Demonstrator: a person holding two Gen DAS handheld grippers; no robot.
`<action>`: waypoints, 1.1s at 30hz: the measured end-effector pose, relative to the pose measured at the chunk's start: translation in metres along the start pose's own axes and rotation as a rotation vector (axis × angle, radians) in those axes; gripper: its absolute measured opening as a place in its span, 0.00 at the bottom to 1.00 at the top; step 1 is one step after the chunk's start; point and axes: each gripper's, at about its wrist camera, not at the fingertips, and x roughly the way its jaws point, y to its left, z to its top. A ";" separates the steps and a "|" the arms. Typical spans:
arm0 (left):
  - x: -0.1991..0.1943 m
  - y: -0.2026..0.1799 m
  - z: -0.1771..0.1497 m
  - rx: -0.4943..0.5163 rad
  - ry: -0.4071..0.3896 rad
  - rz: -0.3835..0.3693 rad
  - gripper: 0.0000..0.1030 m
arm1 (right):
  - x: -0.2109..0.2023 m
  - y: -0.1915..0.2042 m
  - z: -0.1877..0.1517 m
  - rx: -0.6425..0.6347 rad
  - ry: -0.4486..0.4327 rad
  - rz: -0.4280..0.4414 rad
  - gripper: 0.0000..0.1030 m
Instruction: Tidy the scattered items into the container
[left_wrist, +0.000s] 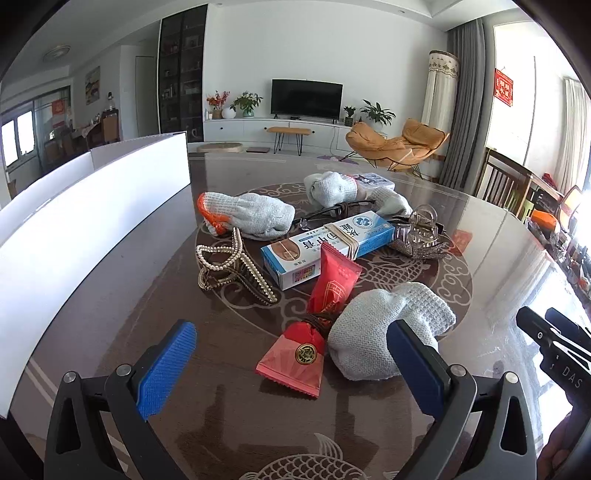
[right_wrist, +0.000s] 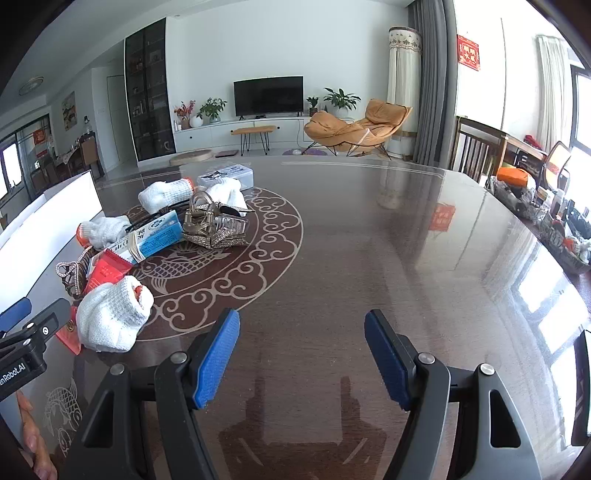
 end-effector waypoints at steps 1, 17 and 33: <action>0.002 0.001 -0.001 -0.005 0.009 -0.001 1.00 | 0.000 -0.001 0.000 0.004 0.000 0.009 0.70; -0.005 -0.014 -0.007 0.096 -0.020 0.058 1.00 | 0.006 0.003 0.001 0.004 0.033 -0.002 0.70; 0.006 -0.006 -0.006 0.052 0.042 0.056 1.00 | 0.010 0.003 0.001 -0.004 0.046 0.027 0.70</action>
